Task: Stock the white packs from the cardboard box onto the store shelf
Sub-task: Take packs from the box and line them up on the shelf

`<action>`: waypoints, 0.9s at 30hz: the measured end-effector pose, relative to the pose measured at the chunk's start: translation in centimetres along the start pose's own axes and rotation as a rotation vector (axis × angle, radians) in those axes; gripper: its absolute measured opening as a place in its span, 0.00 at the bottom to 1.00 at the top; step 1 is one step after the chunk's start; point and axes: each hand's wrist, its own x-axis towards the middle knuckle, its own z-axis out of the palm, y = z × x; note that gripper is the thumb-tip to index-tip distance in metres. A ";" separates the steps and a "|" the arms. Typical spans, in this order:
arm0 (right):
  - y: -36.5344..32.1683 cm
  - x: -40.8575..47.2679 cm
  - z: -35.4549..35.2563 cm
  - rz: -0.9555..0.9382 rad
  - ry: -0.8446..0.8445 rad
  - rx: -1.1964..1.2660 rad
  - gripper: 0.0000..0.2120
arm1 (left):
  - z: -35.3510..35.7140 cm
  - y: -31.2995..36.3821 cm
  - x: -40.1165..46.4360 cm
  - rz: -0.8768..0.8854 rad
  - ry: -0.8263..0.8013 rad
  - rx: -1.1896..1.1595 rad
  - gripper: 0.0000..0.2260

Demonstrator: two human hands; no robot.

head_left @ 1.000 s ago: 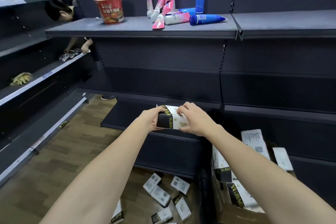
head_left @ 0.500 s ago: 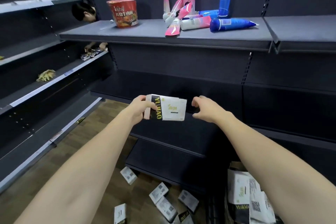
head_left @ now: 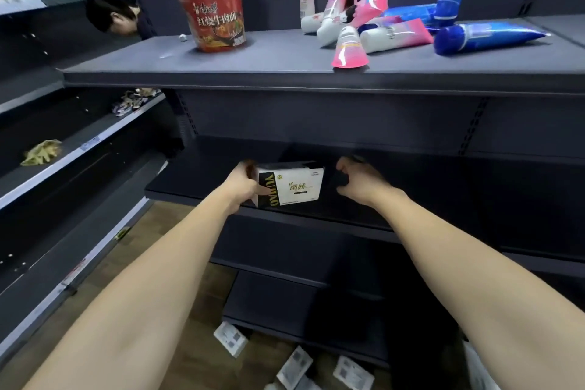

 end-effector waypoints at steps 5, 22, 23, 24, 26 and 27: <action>-3.5 4.8 2.3 0.045 0.002 0.033 0.20 | -4.8 -1.1 7.1 0.135 -0.120 0.336 0.34; -9.7 14.2 8.0 0.207 -0.025 -0.153 0.16 | -7.5 -4.2 17.5 0.867 0.031 1.062 0.25; -10.5 14.8 8.5 0.191 -0.023 -0.156 0.16 | -8.4 -4.7 18.2 0.856 0.087 1.099 0.25; -11.2 15.5 8.9 0.172 -0.020 -0.158 0.15 | -9.3 -5.3 18.9 0.851 0.145 1.132 0.25; -12.7 16.7 9.9 0.122 -0.013 -0.169 0.14 | -10.7 -6.4 20.5 0.844 0.236 1.171 0.24; -13.3 17.3 10.4 0.104 -0.010 -0.175 0.13 | -11.2 -6.8 21.5 0.842 0.274 1.182 0.24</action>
